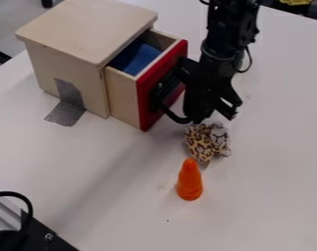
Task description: Pull out the drawer
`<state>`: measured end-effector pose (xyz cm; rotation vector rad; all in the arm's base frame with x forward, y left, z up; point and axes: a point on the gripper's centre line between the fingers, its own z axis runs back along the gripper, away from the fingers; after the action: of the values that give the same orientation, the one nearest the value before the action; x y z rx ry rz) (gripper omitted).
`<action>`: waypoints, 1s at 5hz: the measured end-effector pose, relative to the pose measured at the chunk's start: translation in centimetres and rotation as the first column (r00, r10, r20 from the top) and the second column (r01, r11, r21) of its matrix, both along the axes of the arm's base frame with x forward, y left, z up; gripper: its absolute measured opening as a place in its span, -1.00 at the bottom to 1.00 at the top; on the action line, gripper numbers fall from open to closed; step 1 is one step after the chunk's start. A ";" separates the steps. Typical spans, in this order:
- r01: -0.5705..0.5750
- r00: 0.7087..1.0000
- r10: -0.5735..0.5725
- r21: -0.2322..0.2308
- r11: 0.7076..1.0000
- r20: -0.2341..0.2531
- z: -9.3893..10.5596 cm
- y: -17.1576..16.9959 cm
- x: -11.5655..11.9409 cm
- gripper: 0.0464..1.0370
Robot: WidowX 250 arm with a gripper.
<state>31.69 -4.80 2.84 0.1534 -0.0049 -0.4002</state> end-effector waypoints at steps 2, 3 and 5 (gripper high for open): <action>0.059 0.998 -0.059 0.002 0.998 -0.001 -0.2 -3.9 -0.3 -0.82; 0.240 0.968 -0.241 0.017 0.971 0.074 0.9 -7.8 0.9 -0.80; 0.033 0.997 -0.029 -0.058 0.998 0.073 2.7 -6.9 2.4 0.27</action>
<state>34.10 -11.68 5.51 0.1093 -0.0907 -0.4248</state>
